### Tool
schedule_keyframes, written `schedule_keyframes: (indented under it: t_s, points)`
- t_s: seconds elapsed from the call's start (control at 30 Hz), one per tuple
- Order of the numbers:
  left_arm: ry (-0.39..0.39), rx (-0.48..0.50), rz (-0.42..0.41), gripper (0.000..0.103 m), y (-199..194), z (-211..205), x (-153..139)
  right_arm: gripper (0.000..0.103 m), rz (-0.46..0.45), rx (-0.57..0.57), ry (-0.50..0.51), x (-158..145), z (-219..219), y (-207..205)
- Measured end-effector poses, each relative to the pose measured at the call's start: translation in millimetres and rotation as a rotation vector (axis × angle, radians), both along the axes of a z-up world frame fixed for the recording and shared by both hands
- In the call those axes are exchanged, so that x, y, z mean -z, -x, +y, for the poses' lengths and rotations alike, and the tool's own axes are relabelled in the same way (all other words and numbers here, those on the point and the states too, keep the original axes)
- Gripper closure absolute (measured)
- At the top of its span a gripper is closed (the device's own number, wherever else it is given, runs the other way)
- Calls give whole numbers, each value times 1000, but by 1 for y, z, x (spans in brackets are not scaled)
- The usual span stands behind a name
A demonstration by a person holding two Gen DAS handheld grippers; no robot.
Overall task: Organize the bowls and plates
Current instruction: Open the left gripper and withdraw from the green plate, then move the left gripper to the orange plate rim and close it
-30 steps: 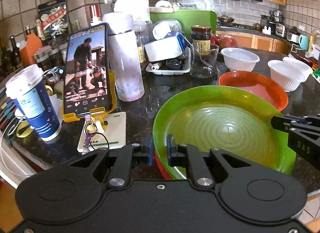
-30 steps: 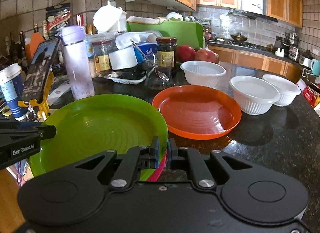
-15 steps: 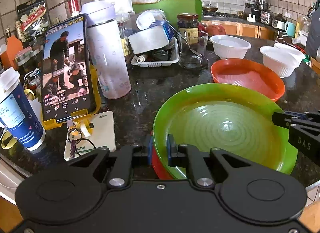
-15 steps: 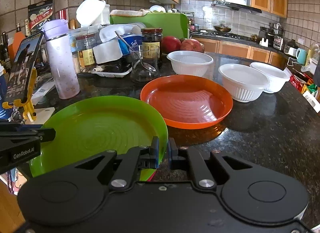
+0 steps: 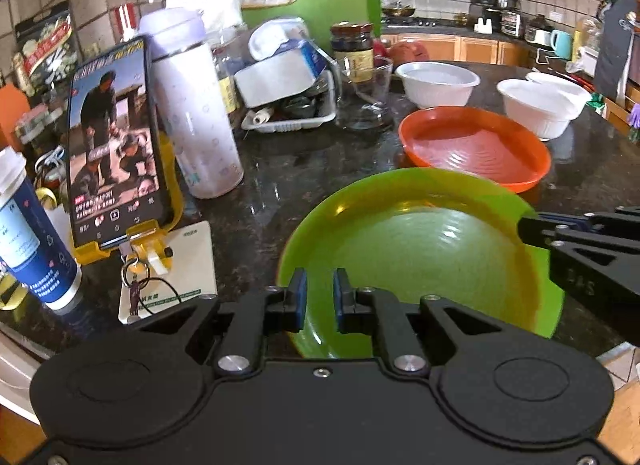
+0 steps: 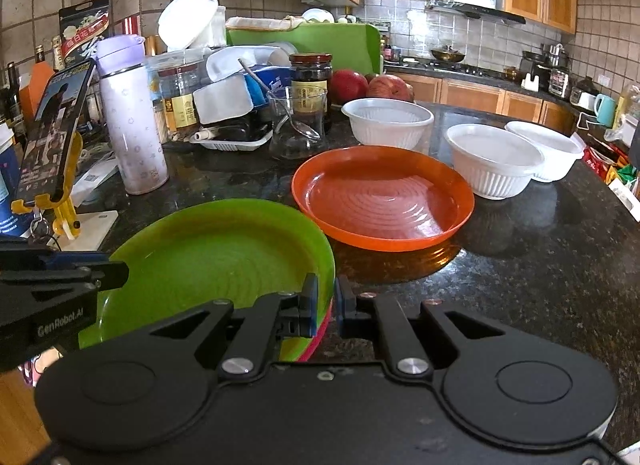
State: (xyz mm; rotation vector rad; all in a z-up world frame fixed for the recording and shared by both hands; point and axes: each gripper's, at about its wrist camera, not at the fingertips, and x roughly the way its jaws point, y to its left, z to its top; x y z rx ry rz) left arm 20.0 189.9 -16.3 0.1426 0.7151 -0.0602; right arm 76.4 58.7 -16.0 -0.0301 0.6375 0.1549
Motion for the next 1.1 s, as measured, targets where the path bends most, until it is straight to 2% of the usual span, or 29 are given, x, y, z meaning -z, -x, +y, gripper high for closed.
schedule_keyframes:
  t_s: [0.2,0.47,0.7,0.87,1.1]
  points:
    - [-12,23,12,78,1,-6,-2,91,-20,12,-9,-6,-1,8]
    - [-46,65,42,77,-2,-13,-8,91,21,56,-67,-13,-27,7]
    - [-37,92,149,75,-23,-26,-16,90,73,69,-111,-17,-70,-16]
    - [-32,67,168,75,-38,-39,-23,90,84,84,-140,-16,-101,-41]
    - [-42,-43,140,74,-71,-62,-34,88,109,76,-210,-8,-134,-82]
